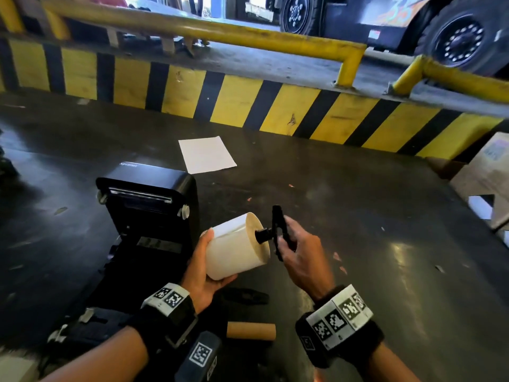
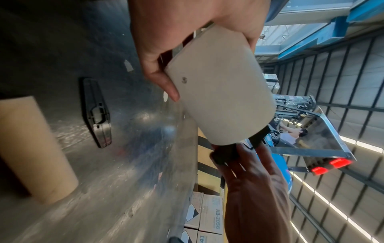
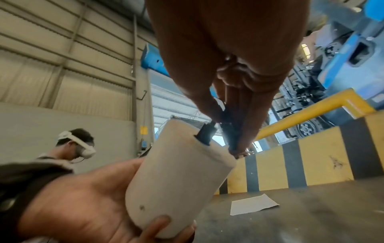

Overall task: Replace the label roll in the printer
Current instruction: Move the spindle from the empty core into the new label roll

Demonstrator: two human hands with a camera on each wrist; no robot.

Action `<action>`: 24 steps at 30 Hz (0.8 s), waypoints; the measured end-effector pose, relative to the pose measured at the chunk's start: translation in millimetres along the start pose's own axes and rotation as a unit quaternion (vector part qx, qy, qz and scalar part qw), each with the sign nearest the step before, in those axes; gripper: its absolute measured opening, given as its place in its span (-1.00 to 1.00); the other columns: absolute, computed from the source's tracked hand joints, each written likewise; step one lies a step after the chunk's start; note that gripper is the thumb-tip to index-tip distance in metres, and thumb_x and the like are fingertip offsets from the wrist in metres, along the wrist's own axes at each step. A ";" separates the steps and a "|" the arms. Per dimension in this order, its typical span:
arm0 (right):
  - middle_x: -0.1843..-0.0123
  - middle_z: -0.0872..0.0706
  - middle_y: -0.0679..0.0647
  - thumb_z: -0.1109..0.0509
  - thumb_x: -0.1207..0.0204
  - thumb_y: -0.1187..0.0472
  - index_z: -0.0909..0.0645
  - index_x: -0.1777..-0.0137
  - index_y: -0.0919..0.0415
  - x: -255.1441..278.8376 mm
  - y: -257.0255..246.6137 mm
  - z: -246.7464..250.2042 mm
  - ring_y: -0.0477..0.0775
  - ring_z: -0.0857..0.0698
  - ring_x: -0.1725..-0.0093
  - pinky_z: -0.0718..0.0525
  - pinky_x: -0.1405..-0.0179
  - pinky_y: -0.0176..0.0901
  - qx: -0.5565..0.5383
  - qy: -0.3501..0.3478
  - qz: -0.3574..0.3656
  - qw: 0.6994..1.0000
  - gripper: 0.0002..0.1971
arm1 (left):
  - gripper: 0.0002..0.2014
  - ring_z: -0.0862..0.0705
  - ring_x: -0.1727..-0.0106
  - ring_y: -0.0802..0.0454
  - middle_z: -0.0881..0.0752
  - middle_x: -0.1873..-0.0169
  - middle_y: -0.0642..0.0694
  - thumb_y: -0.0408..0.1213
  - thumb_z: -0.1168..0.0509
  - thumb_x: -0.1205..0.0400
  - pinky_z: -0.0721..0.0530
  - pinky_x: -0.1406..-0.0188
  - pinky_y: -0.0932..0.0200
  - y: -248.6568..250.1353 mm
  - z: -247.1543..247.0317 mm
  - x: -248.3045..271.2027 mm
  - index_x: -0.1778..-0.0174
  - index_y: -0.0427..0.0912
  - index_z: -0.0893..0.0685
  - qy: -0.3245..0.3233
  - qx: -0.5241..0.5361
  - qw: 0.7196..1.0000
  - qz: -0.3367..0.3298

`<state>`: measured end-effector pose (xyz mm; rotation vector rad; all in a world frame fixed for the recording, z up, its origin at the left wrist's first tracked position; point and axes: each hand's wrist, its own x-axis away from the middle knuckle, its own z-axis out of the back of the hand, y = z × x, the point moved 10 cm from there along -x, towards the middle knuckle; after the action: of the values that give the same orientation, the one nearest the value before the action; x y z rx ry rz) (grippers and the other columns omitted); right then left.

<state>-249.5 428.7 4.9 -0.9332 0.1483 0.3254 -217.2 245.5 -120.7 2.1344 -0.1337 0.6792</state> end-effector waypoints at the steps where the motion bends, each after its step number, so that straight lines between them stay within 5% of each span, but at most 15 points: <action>1: 0.02 -0.83 0.12 -0.25 -0.57 0.32 -0.36 -0.50 -0.09 0.2 -3.6 -4.9 0.06 -0.77 0.23 -0.75 0.19 0.01 0.030 -0.006 0.006 1.000 -0.47 | -0.44 -0.66 -0.17 -0.23 -0.67 -0.19 -0.23 0.21 -0.37 -0.40 -0.73 0.15 -0.12 1.4 0.1 -1.5 -0.27 0.04 -0.59 0.007 -0.007 1.000 -0.006; 7: -0.20 -0.69 0.31 -0.10 -0.63 0.25 -0.05 -0.62 -0.04 3.3 -20.1 -41.0 0.32 -0.64 -0.11 -0.57 -0.06 0.08 0.070 -0.107 0.050 0.991 -0.42 | -0.50 -0.67 -0.19 -0.23 -0.68 -0.22 -0.22 0.22 -0.32 -0.42 -0.71 0.27 -0.03 13.9 -2.0 -4.4 -0.26 0.12 -0.60 0.024 -0.041 0.998 -0.030; 11: -0.29 -0.58 0.20 0.08 -0.54 -0.04 0.02 -0.63 -0.08 2.5 -11.4 -55.5 0.09 -0.48 -0.25 -0.41 -0.17 -0.17 0.025 -0.153 0.025 0.988 -0.38 | -0.51 -0.66 -0.19 -0.26 -0.68 -0.21 -0.21 0.23 -0.32 -0.42 -0.72 0.19 -0.10 19.8 0.9 -5.6 -0.23 0.15 -0.59 0.037 -0.044 0.998 -0.032; 17: -0.57 -0.32 -0.25 0.04 -0.57 -0.27 -0.13 -0.58 -0.23 1.7 -7.4 -62.5 -0.29 -0.29 -0.53 -0.25 -0.55 -0.17 -0.189 -0.133 -0.017 0.973 -0.44 | -0.43 -0.67 -0.18 -0.23 -0.68 -0.19 -0.19 0.26 -0.34 -0.37 -0.74 0.17 -0.12 30.0 -0.4 -1.7 -0.27 0.12 -0.57 0.048 -0.067 0.995 -0.050; 20: -0.45 -0.54 -0.02 0.07 -0.54 -0.36 -0.31 -0.51 -0.13 -5.2 1.7 -55.6 -0.08 -0.54 -0.40 -0.57 -0.38 0.07 -0.263 -0.071 -0.071 0.960 -0.39 | -0.26 -0.66 -0.15 -0.20 -0.65 -0.18 -0.19 0.31 -0.40 -0.24 -0.75 0.05 -0.23 31.8 -8.1 0.3 -0.31 0.05 -0.50 0.062 -0.114 0.990 -0.055; 24: -0.27 -0.65 0.14 0.07 -0.57 -0.28 -0.42 -0.41 0.01 -3.7 14.7 -50.5 0.15 -0.66 -0.23 -0.72 -0.11 0.11 -0.336 -0.008 -0.144 0.931 -0.43 | -0.38 -0.65 -0.10 -0.15 -0.62 -0.13 -0.16 0.15 -0.41 -0.41 -0.72 0.05 -0.17 22.6 -25.2 4.8 -0.30 -0.02 -0.40 0.066 -0.140 0.987 -0.033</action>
<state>-257.2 395.3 -35.1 -1.6118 -0.1291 0.1035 -231.2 251.7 -90.1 1.8128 -0.0798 0.7161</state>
